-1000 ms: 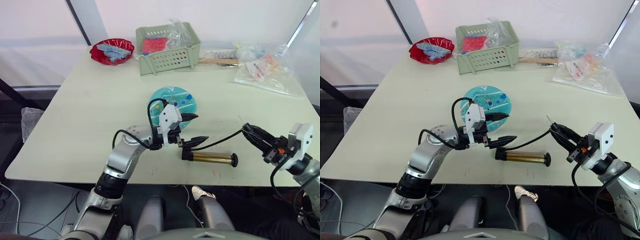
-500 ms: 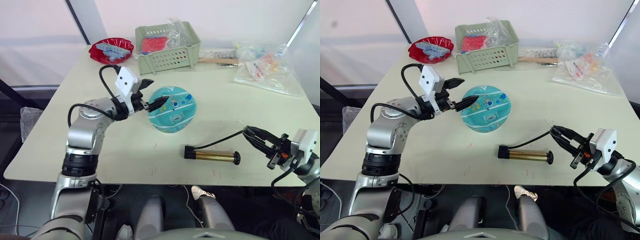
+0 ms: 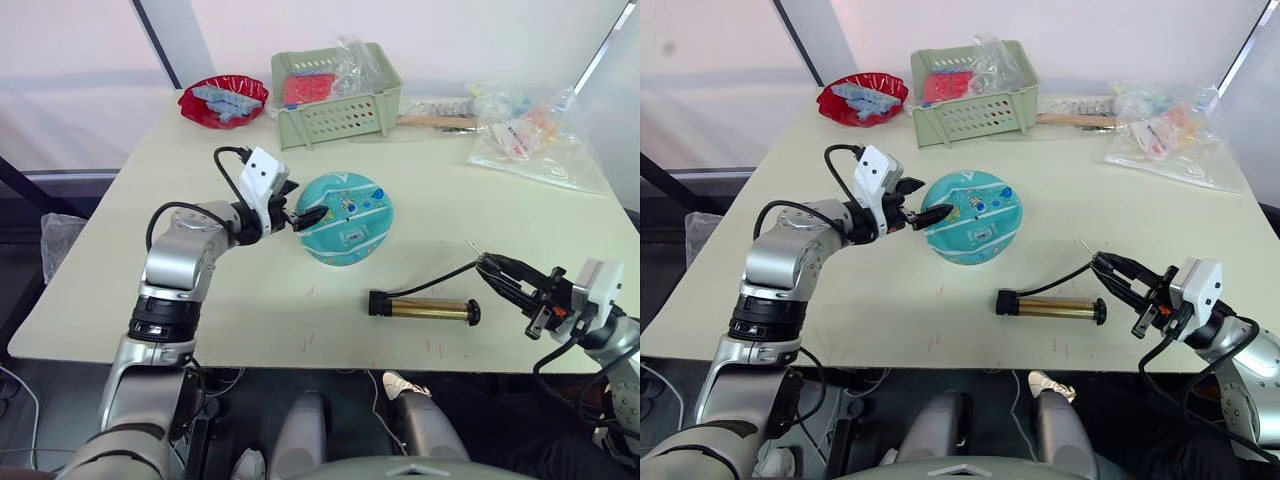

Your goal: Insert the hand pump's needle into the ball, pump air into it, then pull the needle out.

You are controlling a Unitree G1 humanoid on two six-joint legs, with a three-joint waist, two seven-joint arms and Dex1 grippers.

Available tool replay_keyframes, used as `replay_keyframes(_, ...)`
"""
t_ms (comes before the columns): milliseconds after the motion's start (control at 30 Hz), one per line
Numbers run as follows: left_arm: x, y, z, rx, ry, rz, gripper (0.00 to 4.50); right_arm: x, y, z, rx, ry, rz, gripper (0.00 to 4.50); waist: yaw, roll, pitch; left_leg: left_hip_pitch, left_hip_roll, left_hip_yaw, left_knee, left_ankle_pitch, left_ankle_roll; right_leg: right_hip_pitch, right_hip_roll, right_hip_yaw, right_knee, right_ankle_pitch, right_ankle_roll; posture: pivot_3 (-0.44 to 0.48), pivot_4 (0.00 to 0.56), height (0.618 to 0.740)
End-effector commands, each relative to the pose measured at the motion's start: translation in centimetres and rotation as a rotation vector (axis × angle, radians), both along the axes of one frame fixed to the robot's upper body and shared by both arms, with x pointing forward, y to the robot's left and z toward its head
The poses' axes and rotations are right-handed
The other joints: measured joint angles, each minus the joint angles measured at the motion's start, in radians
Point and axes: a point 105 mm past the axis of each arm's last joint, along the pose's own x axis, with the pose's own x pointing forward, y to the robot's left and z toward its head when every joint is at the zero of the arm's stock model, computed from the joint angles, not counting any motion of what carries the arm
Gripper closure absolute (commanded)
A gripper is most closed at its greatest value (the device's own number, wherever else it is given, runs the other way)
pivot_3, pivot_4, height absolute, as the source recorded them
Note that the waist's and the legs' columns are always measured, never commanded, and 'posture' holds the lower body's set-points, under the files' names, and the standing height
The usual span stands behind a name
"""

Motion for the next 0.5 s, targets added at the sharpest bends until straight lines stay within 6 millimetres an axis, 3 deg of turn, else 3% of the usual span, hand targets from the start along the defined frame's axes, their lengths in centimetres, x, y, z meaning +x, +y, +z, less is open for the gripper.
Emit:
replay_keyframes(33,0.5,-0.2,1.0,0.001,-0.028,0.008,0.08,-0.2,0.1,0.5,0.001,-0.041,0.002,4.18,0.000,0.000,0.000,0.000,0.000,0.000,0.000,0.000,0.000,0.000,0.000,0.000,0.000,0.000,0.000,0.000,0.150,0.736)
replay_keyframes(133,0.5,-0.4,0.7,0.003,-0.015,-0.007,0.08,-0.2,0.2,0.5,0.004,-0.043,-0.001,4.18,-0.001,0.000,0.000,0.000,0.000,0.000,0.000,0.000,0.000,0.000,0.000,0.000,0.000,0.000,0.000,0.000,0.150,0.736)
replay_keyframes(233,0.5,-0.6,0.4,0.005,-0.009,-0.015,0.81,-0.2,0.2,0.5,0.007,-0.045,-0.002,4.18,-0.001,0.000,0.000,0.000,0.000,0.000,0.000,0.000,0.000,0.000,0.000,0.000,0.000,0.000,0.000,0.000,0.150,0.736)
replay_keyframes(400,0.6,-0.7,0.1,0.006,-0.006,-0.020,3.16,-0.1,0.5,0.5,0.011,-0.042,0.002,4.18,0.000,0.000,0.000,0.000,0.000,0.000,0.000,0.000,0.000,0.000,0.000,0.000,0.000,0.000,0.000,0.000,0.150,0.736)
replay_keyframes(500,0.6,-0.8,-0.1,0.005,-0.009,-0.020,4.20,0.2,0.7,0.6,0.028,-0.022,0.000,4.18,0.000,0.000,0.000,0.000,0.000,0.000,0.000,0.000,0.000,0.000,0.000,0.000,0.000,0.000,0.000,0.000,0.150,0.736)
